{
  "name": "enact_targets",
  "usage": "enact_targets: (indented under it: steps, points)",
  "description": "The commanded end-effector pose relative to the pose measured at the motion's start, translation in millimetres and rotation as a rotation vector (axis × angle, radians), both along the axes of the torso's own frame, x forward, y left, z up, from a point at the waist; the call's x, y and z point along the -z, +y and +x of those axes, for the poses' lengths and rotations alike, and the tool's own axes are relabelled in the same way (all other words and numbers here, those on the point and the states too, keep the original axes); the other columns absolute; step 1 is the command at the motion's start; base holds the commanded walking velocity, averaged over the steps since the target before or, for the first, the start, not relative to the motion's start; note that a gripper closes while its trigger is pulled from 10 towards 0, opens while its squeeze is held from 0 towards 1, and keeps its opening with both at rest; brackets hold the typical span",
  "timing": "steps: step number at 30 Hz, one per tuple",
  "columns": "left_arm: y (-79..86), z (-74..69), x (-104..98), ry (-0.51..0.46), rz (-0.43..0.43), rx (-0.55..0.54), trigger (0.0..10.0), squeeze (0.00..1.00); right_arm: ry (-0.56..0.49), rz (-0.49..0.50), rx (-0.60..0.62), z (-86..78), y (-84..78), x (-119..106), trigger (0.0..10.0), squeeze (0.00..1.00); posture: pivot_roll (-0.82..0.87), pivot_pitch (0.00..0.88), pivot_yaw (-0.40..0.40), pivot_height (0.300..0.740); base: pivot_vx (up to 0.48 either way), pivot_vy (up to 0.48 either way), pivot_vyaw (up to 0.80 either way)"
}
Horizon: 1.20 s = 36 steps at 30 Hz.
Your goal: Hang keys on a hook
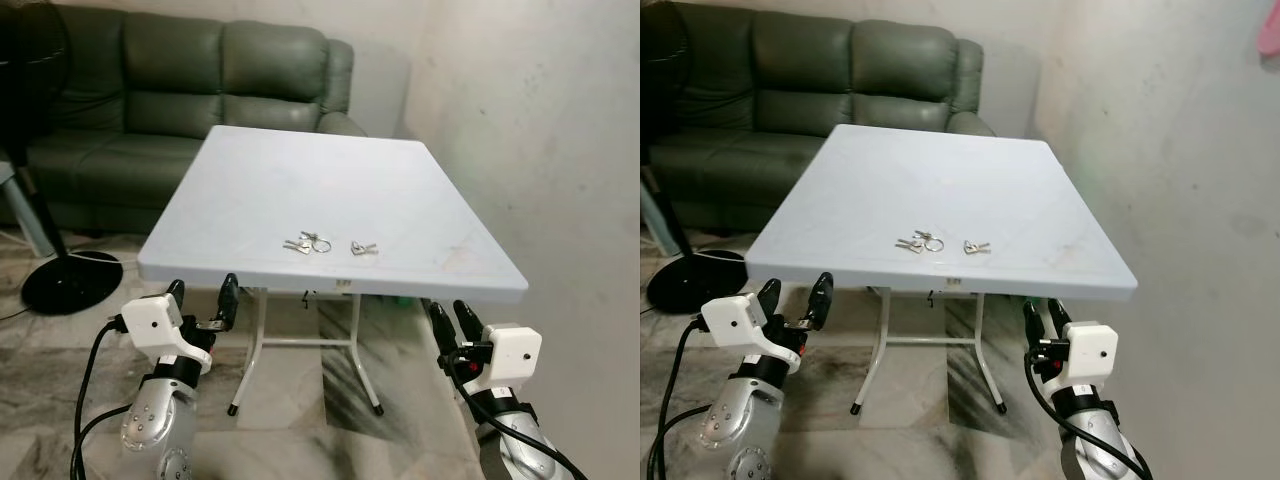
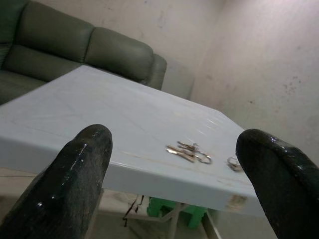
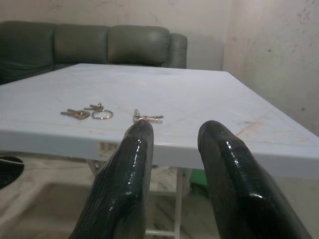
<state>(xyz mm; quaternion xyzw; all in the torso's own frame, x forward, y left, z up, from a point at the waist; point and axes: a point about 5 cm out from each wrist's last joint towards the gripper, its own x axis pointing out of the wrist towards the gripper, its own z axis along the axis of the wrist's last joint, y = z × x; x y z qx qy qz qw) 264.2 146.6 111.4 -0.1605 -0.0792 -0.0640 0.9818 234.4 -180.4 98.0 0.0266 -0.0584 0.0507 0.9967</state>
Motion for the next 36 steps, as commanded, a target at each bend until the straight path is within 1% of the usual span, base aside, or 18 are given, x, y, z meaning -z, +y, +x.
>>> enact_targets:
  steps: [1,3,12,14,19,36]
  points:
    - [6.0,0.3,-1.4,-0.003,0.011,-0.016,10.0,0.00,-0.025,0.017,-0.008,2.6,4.2,-5.9,10.0,0.00,0.02,0.000,-0.075,0.740,0.000,0.480,0.00]
    - [6.3,0.2,-1.3,-0.002,0.008,-0.018,10.0,0.00,-0.025,0.017,-0.009,2.4,4.4,-5.9,10.0,0.00,0.02,0.000,-0.075,0.740,0.000,0.454,0.00]
    - [8.1,0.1,1.6,0.031,0.019,-0.053,10.0,0.00,-0.024,0.021,-0.014,2.7,5.4,-6.5,10.0,0.00,0.02,0.000,-0.076,0.740,0.000,0.000,0.00]
    - [8.3,0.3,1.6,0.032,0.033,-0.051,10.0,0.00,-0.024,0.021,-0.015,2.7,5.6,-6.5,10.0,0.00,0.02,0.000,-0.076,0.740,0.000,0.000,0.00]
    - [8.2,1.2,3.0,0.046,0.024,-0.046,10.0,0.00,-0.022,0.022,-0.018,3.5,6.3,-6.7,10.0,0.00,0.03,0.000,-0.078,0.740,0.000,0.000,0.00]
    - [7.3,2.4,3.8,0.057,0.024,-0.045,10.0,0.00,-0.023,0.026,-0.022,4.8,7.1,-5.8,10.0,0.00,0.03,0.000,-0.077,0.740,0.377,0.000,0.00]
